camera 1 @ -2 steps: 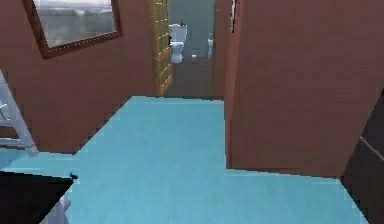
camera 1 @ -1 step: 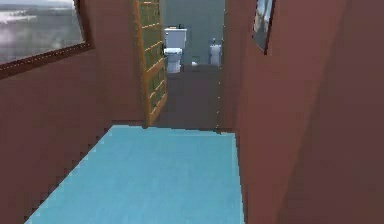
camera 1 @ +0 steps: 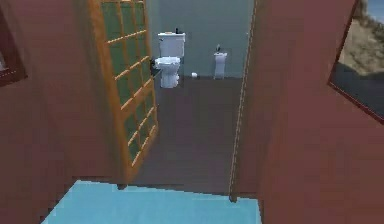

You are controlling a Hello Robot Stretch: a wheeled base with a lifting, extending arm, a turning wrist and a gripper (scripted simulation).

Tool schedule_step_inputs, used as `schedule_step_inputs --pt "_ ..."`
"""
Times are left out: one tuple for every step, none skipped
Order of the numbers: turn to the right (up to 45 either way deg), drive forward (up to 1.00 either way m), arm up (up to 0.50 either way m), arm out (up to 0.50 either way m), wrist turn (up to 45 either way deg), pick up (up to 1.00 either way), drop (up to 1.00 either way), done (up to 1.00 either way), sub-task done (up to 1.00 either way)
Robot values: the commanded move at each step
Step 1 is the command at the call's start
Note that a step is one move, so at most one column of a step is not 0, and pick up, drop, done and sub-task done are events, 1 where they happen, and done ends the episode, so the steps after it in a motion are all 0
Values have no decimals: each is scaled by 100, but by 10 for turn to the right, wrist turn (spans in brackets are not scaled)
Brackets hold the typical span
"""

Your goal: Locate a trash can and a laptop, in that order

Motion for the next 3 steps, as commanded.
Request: schedule_step_inputs --pt "-30 0 0 0 0 0 0 0 0" --pt "0 100 0 0 0 0 0 0 0" --pt "0 5 0 0 0 0 0 0 0"
